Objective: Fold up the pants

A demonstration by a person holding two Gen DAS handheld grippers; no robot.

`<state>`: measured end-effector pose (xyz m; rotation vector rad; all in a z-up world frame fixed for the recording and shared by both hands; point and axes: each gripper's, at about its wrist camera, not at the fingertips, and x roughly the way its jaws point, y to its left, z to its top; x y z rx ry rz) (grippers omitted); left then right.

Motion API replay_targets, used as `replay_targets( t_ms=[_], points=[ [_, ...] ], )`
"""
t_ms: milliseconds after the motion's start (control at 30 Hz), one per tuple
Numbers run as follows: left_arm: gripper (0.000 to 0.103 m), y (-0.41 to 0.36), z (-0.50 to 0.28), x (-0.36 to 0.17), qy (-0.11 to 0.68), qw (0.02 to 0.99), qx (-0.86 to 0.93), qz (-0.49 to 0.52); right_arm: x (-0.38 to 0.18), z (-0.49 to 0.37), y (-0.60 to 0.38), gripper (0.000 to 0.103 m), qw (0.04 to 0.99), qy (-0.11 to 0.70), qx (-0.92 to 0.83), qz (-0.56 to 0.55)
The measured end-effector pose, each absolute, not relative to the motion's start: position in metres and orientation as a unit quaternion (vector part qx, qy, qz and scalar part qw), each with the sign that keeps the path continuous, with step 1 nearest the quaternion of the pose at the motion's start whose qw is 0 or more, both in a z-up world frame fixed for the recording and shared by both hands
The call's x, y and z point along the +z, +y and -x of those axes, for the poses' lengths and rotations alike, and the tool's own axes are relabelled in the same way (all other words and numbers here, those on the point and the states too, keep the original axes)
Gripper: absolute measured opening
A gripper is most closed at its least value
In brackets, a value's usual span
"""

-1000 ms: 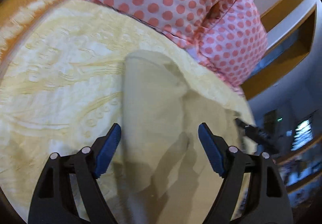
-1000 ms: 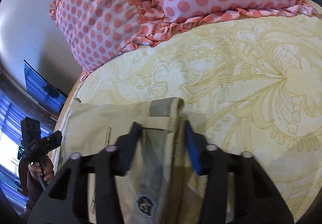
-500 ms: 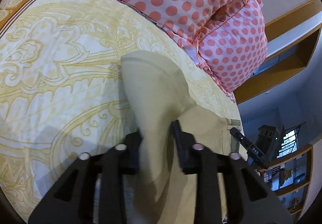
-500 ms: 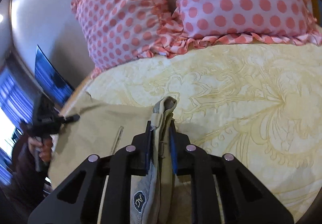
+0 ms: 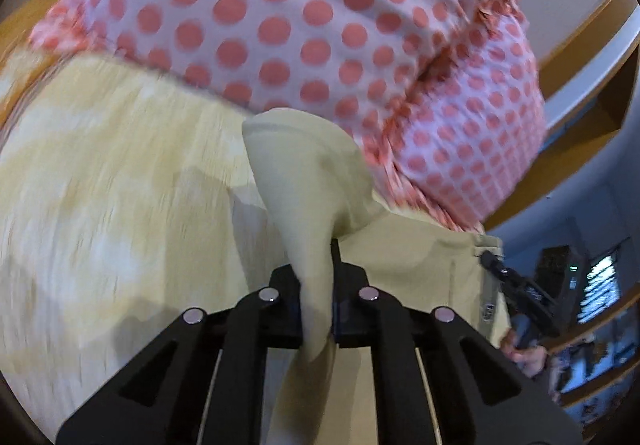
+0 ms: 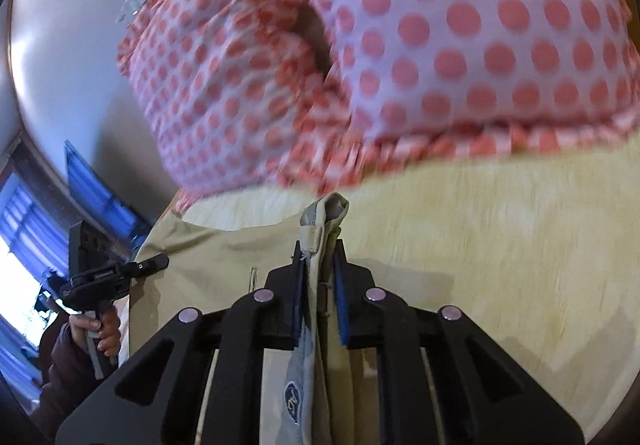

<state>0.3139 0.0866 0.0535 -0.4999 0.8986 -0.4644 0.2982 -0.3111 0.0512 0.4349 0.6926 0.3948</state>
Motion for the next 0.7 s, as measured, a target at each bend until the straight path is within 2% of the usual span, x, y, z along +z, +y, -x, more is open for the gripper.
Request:
replay_targets(
  t_ms=[133,200,233,333,400,467,567,667,700],
  points=[
    [0.01,0.075,-0.358,0.037,0.441,0.849,-0.187,0.222,0.031,-0.333,-0.316,0.013,0.898,0.363,0.149,-0.2],
    [0.021,0.078,-0.363,0.02,0.458,0.843,-0.164,0.23,0.013,-0.341,-0.315,0.016,0.891,0.391,0.128,-0.192],
    [0.023,0.081,-0.362,0.018,0.455,0.845,-0.159,0.233,0.008,-0.341,-0.314,0.018,0.89,0.398,0.119,-0.185],
    [0.029,0.09,-0.348,0.028,0.443,0.861,-0.138,0.209,0.011,-0.332,-0.316,0.033,0.892,0.408,0.089,-0.174],
    [0.036,0.094,-0.331,0.042,0.428,0.873,-0.133,0.19,0.024,-0.317,-0.318,0.055,0.898,0.404,0.067,-0.162],
    [0.04,0.095,-0.305,0.06,0.407,0.88,-0.154,0.188,0.036,-0.295,-0.319,0.06,0.904,0.377,0.095,-0.176],
    [0.046,0.084,-0.273,0.074,0.397,0.864,-0.221,0.215,0.036,-0.277,-0.309,0.061,0.886,0.381,0.164,-0.209],
    [0.047,0.064,-0.266,0.057,0.44,0.827,-0.26,0.231,0.019,-0.281,-0.299,0.071,0.862,0.421,0.176,-0.221],
    [0.047,0.057,-0.269,0.049,0.457,0.821,-0.256,0.229,0.011,-0.284,-0.299,0.072,0.858,0.437,0.16,-0.22]
  ],
)
